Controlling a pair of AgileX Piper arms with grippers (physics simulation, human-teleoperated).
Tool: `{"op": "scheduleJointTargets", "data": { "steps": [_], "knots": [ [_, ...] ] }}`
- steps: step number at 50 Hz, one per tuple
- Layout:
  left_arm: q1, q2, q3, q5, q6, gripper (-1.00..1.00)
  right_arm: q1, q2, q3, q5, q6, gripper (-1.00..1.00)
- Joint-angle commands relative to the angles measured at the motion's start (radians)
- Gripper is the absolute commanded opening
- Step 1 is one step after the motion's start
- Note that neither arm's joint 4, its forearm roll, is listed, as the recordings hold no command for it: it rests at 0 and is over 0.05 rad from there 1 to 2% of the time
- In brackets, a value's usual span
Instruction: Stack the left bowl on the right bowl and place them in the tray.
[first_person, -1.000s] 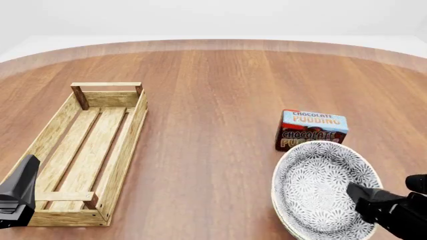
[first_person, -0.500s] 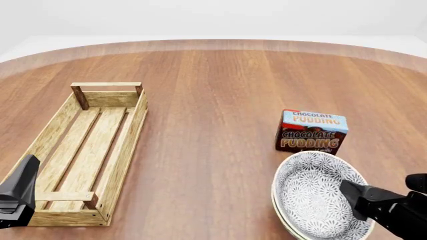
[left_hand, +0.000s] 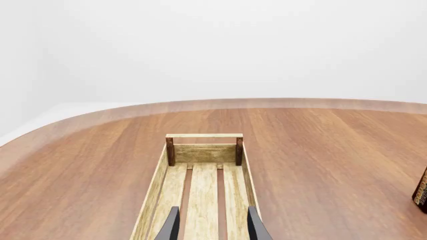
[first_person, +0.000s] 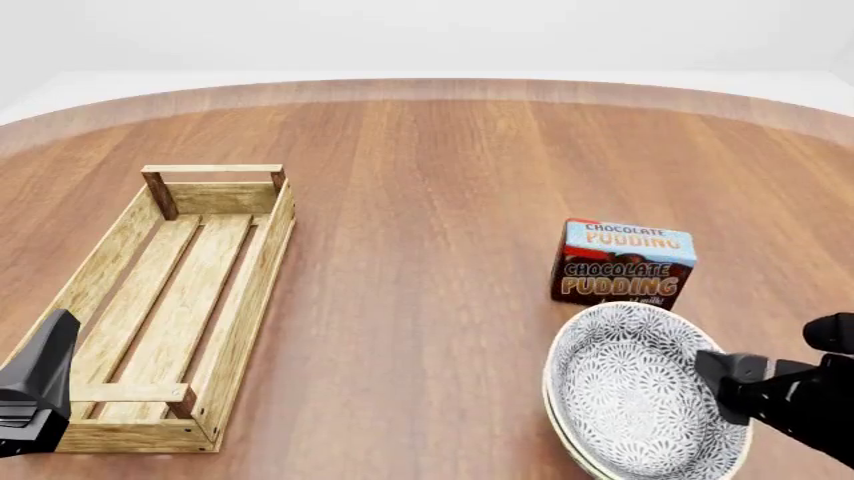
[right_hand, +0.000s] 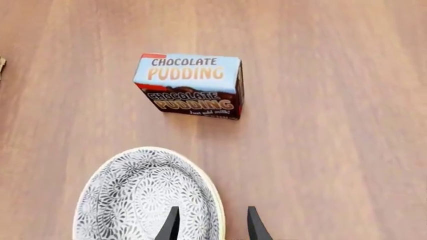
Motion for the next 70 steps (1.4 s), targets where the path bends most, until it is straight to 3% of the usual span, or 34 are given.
{"op": "scheduleJointTargets", "data": {
  "steps": [1,34,50,51,61,70],
  "knots": [
    [0.000,0.000,0.000,0.000,0.000,1.00,-0.008,0.075,0.031,-0.048,-0.046,1.00],
    [0.000,0.000,0.000,0.000,0.000,1.00,0.037,0.216,0.207,-0.334,0.055,1.00],
    [0.000,0.000,0.000,0.000,0.000,1.00,0.062,0.261,0.216,-0.381,0.077,1.00],
    [0.000,0.000,0.000,0.000,0.000,1.00,0.061,0.258,0.216,-0.379,0.076,-1.00],
    [0.000,0.000,0.000,0.000,0.000,1.00,0.025,0.260,0.213,-0.385,0.064,-1.00],
    [0.000,0.000,0.000,0.000,0.000,1.00,0.011,0.185,0.192,-0.308,0.057,-1.00]
  ]
}}
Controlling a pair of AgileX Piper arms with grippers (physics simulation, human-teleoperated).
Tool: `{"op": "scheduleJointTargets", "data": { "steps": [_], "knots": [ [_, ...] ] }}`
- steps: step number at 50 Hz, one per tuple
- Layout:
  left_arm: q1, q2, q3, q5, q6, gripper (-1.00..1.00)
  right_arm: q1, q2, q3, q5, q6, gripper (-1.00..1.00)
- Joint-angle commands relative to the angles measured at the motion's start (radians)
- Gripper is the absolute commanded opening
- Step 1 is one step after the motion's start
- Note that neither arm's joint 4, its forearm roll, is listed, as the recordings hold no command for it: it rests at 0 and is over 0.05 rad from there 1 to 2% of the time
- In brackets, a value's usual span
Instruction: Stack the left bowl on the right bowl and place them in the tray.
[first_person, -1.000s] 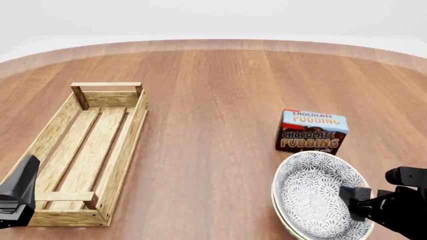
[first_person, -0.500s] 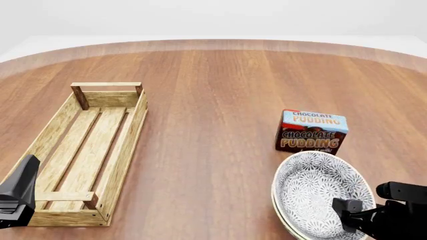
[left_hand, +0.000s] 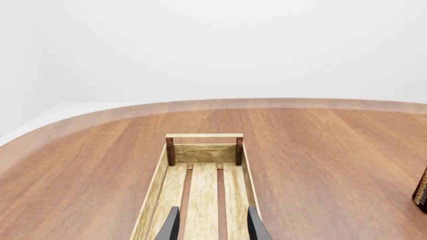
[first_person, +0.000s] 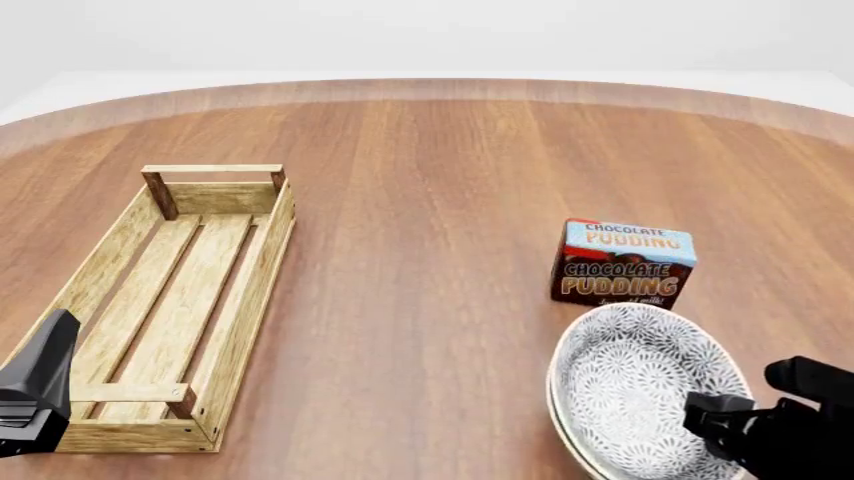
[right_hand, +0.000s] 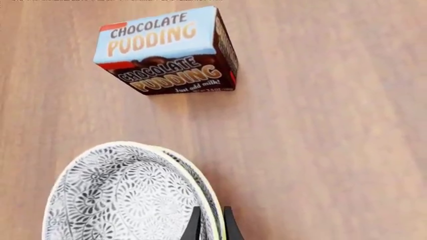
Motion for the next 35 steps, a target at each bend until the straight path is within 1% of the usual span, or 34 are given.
{"op": "scheduleJointTargets", "data": {
  "steps": [1,2,5,7,10,14,17,18,19,23,27,29,30,31,33,34,35],
  "knots": [
    [0.000,0.000,0.000,0.000,0.000,1.00,-0.021,-0.057,-0.006,0.057,-0.001,-1.00],
    [0.000,0.000,0.000,0.000,0.000,1.00,-0.019,-0.065,-0.007,0.064,-0.001,-1.00],
    [0.000,0.000,0.000,0.000,0.000,1.00,-0.014,-0.131,-0.030,0.132,0.003,-1.00],
    [0.000,0.000,0.000,0.000,0.000,1.00,-0.008,-0.147,-0.034,0.148,0.005,-1.00],
    [0.000,0.000,0.000,0.000,0.000,1.00,0.008,-0.225,-0.066,0.231,0.010,-1.00],
    [0.000,0.000,0.000,0.000,0.000,1.00,0.018,-0.289,-0.105,0.306,0.016,-1.00],
    [0.000,0.000,0.000,0.000,0.000,1.00,0.026,-0.338,-0.131,0.353,0.026,-1.00],
    [0.000,0.000,0.000,0.000,0.000,1.00,0.038,-0.370,-0.143,0.379,0.042,-1.00],
    [0.000,0.000,0.000,0.000,0.000,1.00,0.038,-0.372,-0.144,0.381,0.042,-1.00],
    [0.000,0.000,0.000,0.000,0.000,1.00,0.040,-0.411,-0.200,0.438,0.044,-1.00],
    [0.000,0.000,0.000,0.000,0.000,1.00,0.045,-0.437,-0.295,0.503,0.038,-1.00],
    [0.000,0.000,0.000,0.000,0.000,1.00,0.047,-0.434,-0.313,0.509,0.035,-1.00],
    [0.000,0.000,0.000,0.000,0.000,1.00,0.052,-0.411,-0.354,0.509,0.029,-1.00],
    [0.000,0.000,0.000,0.000,0.000,1.00,0.056,-0.402,-0.370,0.507,0.027,-1.00],
    [0.000,0.000,0.000,0.000,0.000,1.00,0.060,-0.388,-0.384,0.499,0.026,-1.00],
    [0.000,0.000,0.000,0.000,0.000,1.00,0.071,-0.353,-0.419,0.481,0.022,-1.00],
    [0.000,0.000,0.000,0.000,0.000,1.00,0.071,-0.352,-0.420,0.481,0.022,-1.00]
  ]
}}
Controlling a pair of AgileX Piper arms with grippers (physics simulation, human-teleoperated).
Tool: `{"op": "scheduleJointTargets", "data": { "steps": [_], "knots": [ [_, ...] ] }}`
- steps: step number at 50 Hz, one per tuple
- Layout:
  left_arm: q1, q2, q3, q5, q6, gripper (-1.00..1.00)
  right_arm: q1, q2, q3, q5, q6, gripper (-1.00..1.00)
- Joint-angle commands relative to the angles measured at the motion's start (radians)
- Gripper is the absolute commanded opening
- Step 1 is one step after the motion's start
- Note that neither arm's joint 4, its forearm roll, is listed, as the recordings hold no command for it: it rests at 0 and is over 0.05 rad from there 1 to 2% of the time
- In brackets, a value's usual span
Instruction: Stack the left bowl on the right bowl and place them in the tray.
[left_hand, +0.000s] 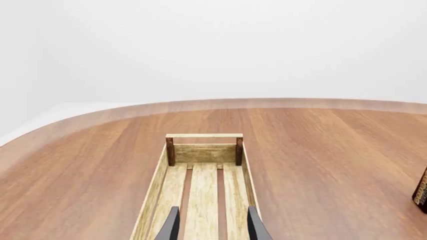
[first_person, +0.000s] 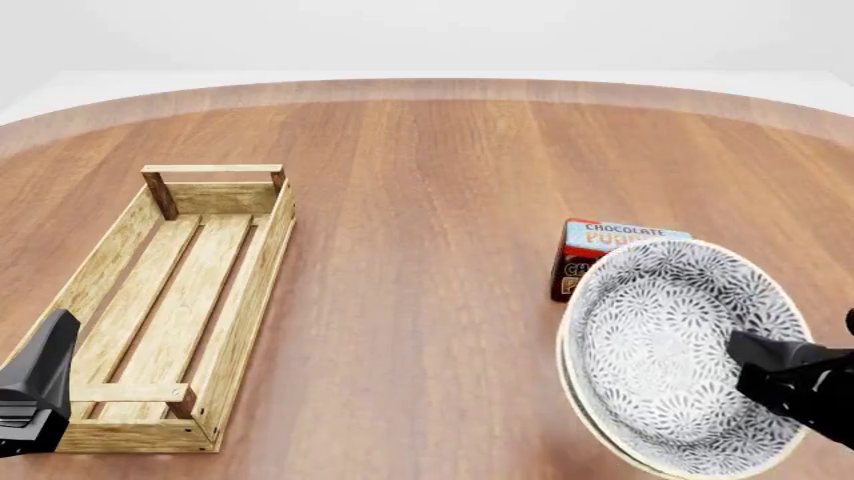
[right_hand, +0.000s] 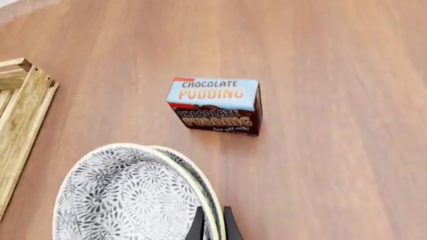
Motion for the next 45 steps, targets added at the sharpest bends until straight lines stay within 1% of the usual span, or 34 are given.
{"op": "scheduleJointTargets", "data": {
  "steps": [1,3,4,6,9,10,12,17,20,23,25,31,35,37,45],
  "knots": [
    [0.000,0.000,0.000,0.000,0.000,1.00,0.050,0.038,-0.192,0.017,0.011,-1.00],
    [0.000,0.000,0.000,0.000,0.000,1.00,0.054,0.061,-0.196,-0.001,0.007,-1.00],
    [0.000,0.000,0.000,0.000,0.000,1.00,0.074,0.080,-0.209,-0.028,0.019,-1.00],
    [0.000,0.000,0.000,0.000,0.000,1.00,0.079,0.137,-0.218,-0.073,0.015,-1.00],
    [0.000,0.000,0.000,0.000,0.000,1.00,0.118,0.227,-0.252,-0.143,0.015,-1.00],
    [0.000,0.000,0.000,0.000,0.000,1.00,0.118,0.228,-0.253,-0.144,0.015,-1.00],
    [0.000,0.000,0.000,0.000,0.000,1.00,0.154,0.298,-0.296,-0.187,0.014,-1.00],
    [0.000,0.000,0.000,0.000,0.000,1.00,0.200,0.424,-0.381,-0.237,0.000,-1.00],
    [0.000,0.000,0.000,0.000,0.000,1.00,0.214,0.460,-0.413,-0.246,-0.001,-1.00],
    [0.000,0.000,0.000,0.000,0.000,1.00,0.239,0.566,-0.486,-0.275,-0.005,-1.00],
    [0.000,0.000,0.000,0.000,0.000,1.00,0.247,0.589,-0.498,-0.282,-0.007,-1.00],
    [0.000,0.000,0.000,0.000,0.000,1.00,0.296,0.729,-0.610,-0.310,-0.002,-1.00],
    [0.000,0.000,0.000,0.000,0.000,1.00,0.332,0.807,-0.687,-0.315,0.006,-1.00],
    [0.000,0.000,0.000,0.000,0.000,1.00,0.337,0.826,-0.707,-0.315,0.007,-1.00],
    [0.000,0.000,0.000,0.000,0.000,1.00,0.404,0.967,-0.884,-0.309,0.028,-1.00]
  ]
}}
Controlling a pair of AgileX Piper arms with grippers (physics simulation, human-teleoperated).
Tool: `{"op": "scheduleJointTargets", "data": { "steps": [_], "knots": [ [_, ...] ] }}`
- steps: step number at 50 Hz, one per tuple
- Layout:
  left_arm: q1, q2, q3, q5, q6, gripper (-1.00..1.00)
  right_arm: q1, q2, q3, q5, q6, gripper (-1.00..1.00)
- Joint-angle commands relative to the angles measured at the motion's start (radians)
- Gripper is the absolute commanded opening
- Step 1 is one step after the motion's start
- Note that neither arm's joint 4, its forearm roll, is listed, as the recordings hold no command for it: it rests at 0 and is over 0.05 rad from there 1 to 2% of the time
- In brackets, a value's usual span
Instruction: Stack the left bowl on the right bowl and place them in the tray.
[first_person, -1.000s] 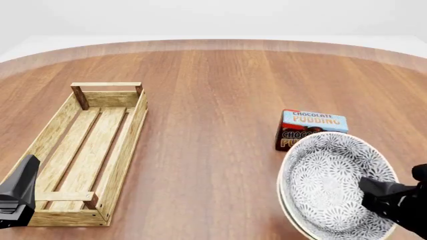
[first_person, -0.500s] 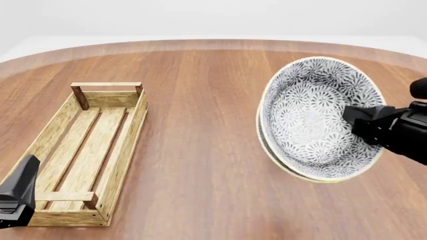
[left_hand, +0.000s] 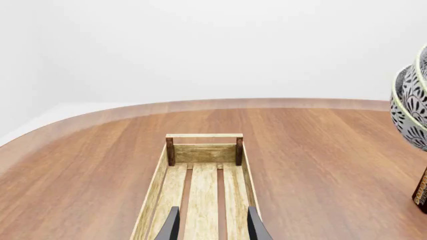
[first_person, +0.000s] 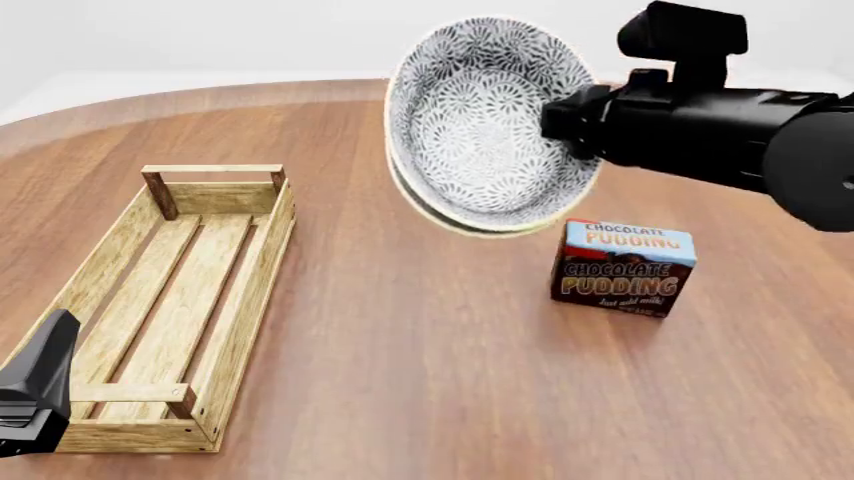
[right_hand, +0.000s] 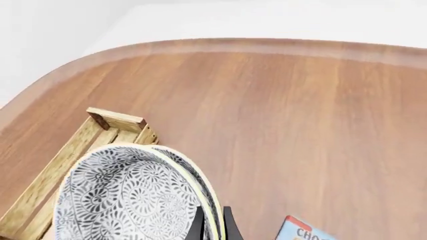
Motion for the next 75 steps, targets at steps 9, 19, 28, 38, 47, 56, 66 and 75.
{"op": "scheduleJointTargets", "data": {
  "steps": [9,19,28,38,47,56,66,75],
  "knots": [
    [0.000,0.000,0.000,0.000,0.000,1.00,0.145,0.316,-0.398,0.018,0.021,-1.00],
    [0.000,0.000,0.000,0.000,0.000,1.00,0.207,0.503,-0.624,0.055,0.039,-1.00],
    [0.000,0.000,0.000,0.000,0.000,1.00,0.255,0.659,-0.847,0.124,0.038,-1.00],
    [0.000,0.000,0.000,0.000,0.000,1.00,0.321,0.827,-1.072,0.190,0.054,-1.00],
    [0.000,0.000,0.000,0.000,0.000,1.00,0.350,0.941,-1.218,0.230,0.064,-1.00],
    [0.000,0.000,0.000,0.000,0.000,1.00,0.386,1.075,-1.388,0.280,0.065,-1.00],
    [0.000,0.000,0.000,0.000,0.000,1.00,0.394,1.167,-1.482,0.285,0.071,-1.00],
    [0.000,0.000,0.000,0.000,0.000,1.00,0.408,1.207,-1.499,0.271,0.062,-1.00]
  ]
}}
